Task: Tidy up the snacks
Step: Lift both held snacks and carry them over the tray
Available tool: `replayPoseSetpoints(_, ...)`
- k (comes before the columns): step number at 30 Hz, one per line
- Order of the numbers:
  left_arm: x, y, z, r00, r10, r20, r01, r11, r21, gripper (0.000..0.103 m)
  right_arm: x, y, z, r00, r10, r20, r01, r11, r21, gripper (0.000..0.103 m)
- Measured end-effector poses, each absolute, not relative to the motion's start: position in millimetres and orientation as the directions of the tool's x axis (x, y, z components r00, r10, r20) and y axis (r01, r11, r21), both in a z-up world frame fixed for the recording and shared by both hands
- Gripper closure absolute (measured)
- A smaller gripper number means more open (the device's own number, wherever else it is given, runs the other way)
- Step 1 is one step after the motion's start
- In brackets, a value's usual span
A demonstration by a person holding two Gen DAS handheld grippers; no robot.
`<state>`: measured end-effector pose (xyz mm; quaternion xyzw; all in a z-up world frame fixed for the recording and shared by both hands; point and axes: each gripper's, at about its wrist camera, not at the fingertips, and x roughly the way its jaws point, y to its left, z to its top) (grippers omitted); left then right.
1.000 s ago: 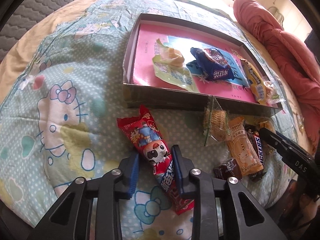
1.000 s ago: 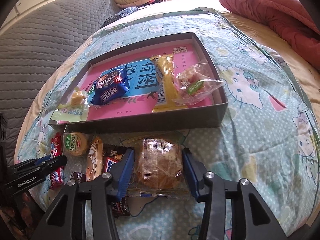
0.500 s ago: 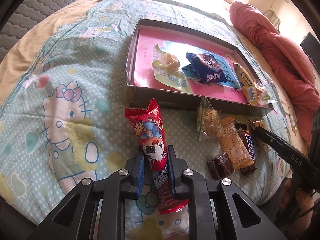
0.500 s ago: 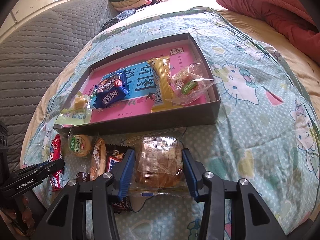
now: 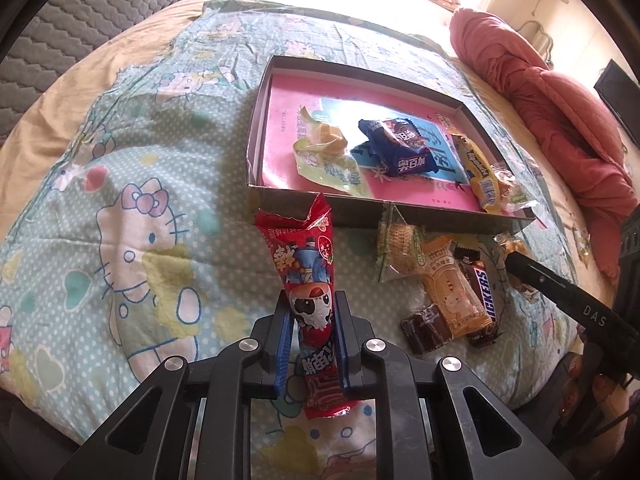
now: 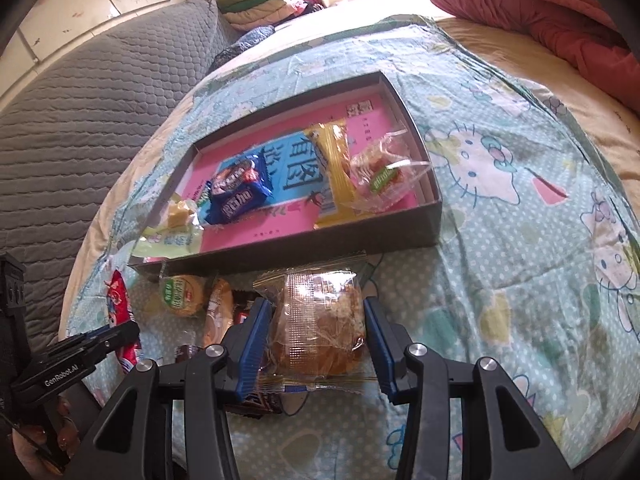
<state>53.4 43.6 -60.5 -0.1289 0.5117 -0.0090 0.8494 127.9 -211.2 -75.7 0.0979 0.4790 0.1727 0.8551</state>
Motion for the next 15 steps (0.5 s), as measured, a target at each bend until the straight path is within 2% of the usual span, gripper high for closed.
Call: replayPoseSetpoints(15,47,46,-49,0.510,-0.142,-0.848,-0.117,0.966,-0.232,0.084,122,-204,-56,0.524,0.422,-0.740,-0.253,0.907,0.338,0.056)
